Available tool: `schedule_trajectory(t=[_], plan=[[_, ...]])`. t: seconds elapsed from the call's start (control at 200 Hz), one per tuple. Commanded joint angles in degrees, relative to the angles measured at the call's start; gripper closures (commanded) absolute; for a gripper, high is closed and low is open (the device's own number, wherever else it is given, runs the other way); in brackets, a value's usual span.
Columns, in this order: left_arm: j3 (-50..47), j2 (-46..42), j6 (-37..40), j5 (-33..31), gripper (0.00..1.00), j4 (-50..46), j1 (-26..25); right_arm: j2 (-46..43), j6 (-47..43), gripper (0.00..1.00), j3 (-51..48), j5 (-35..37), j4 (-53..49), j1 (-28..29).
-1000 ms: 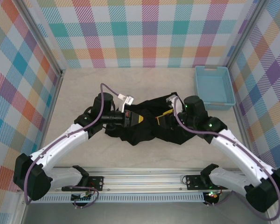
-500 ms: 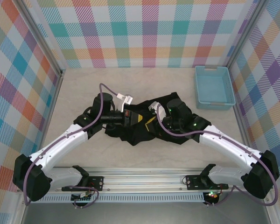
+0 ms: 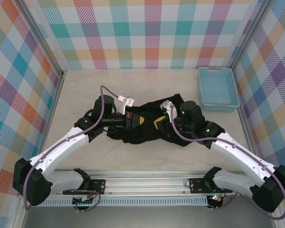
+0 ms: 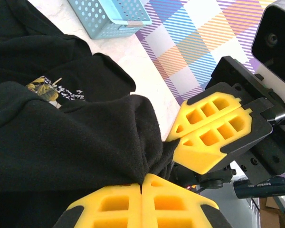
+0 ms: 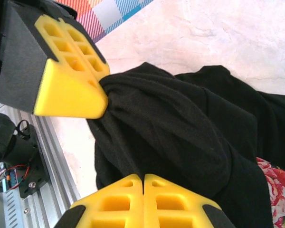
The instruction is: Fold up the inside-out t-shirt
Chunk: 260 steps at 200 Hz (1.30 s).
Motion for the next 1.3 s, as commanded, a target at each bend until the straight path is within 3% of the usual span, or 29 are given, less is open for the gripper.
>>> schedule_trajectory(t=[0.0, 0.515, 0.695, 0.755, 0.895, 0.965, 1.115, 1.295], plan=[[-0.68, -2.26, 0.13, -1.22, 0.96, -0.83, 1.45, -1.13, 0.85, 1.00, -1.11, -1.33, 1.66, -0.73], [-1.95, -6.14, -2.25, -4.99, 0.97, 2.97, 2.88, -2.46, -4.11, 1.00, -5.47, -6.10, 3.27, -0.91], [-4.14, -8.48, -2.11, -3.51, 1.00, 6.89, 2.96, -1.39, 0.41, 1.00, -5.46, 4.42, 2.15, -0.94], [-4.92, -9.04, -2.04, -2.03, 1.00, 8.83, 2.96, -0.50, 1.27, 1.00, -4.66, 4.27, 1.48, -0.88], [-5.62, -8.57, -0.49, 0.78, 1.00, 9.61, 2.96, -1.38, -0.36, 0.67, -4.45, -2.45, 4.86, -0.35], [-5.74, -8.32, -0.14, 0.97, 1.00, 9.28, 2.96, -1.85, -0.80, 0.58, -3.83, -4.83, 6.39, -0.22], [-5.80, -7.82, 0.30, 1.53, 1.00, 9.23, 2.87, 0.73, -1.88, 0.52, -0.24, -7.46, 6.83, 0.80], [-5.73, -7.49, 0.51, 1.68, 1.00, 8.77, 2.94, 4.82, -3.33, 0.52, 3.68, -8.29, 6.19, 1.32]])
